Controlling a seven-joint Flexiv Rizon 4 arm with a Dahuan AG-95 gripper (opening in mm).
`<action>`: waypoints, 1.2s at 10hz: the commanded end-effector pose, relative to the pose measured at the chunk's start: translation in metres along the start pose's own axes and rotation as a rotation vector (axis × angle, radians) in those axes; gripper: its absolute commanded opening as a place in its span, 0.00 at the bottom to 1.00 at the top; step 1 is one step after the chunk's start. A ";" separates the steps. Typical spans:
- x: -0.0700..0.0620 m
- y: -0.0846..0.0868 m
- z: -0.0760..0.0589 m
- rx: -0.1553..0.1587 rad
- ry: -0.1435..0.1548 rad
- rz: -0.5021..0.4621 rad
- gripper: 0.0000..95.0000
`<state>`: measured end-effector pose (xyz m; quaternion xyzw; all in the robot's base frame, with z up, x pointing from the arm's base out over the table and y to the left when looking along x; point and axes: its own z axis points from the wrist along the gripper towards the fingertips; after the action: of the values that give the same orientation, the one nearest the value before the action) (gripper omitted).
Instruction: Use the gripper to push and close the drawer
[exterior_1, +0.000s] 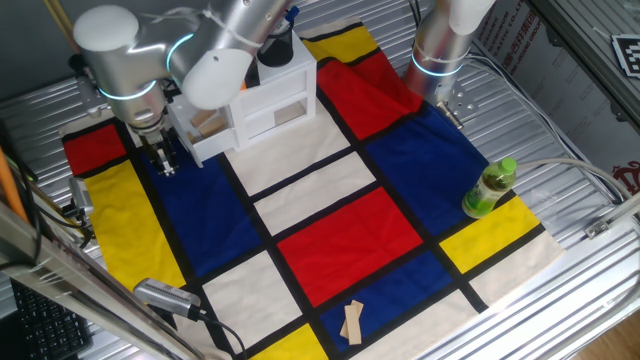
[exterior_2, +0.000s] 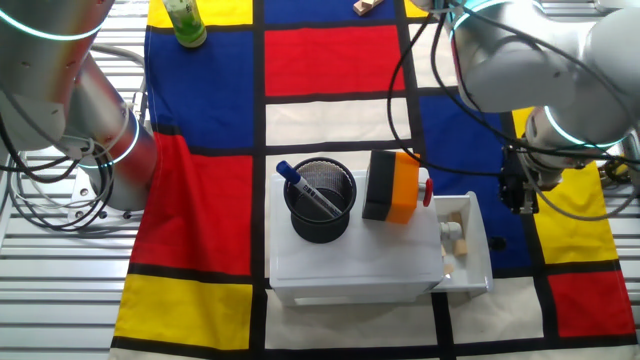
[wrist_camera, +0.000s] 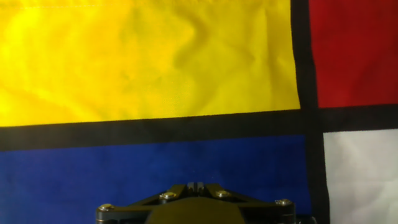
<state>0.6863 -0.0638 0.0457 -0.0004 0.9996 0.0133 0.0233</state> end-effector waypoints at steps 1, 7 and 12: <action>0.000 0.000 0.000 -0.003 -0.001 -0.006 0.00; -0.012 -0.013 0.010 0.004 0.007 -0.045 0.00; -0.019 -0.020 0.016 0.010 0.012 -0.056 0.00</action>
<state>0.7046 -0.0842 0.0306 -0.0283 0.9994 0.0062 0.0181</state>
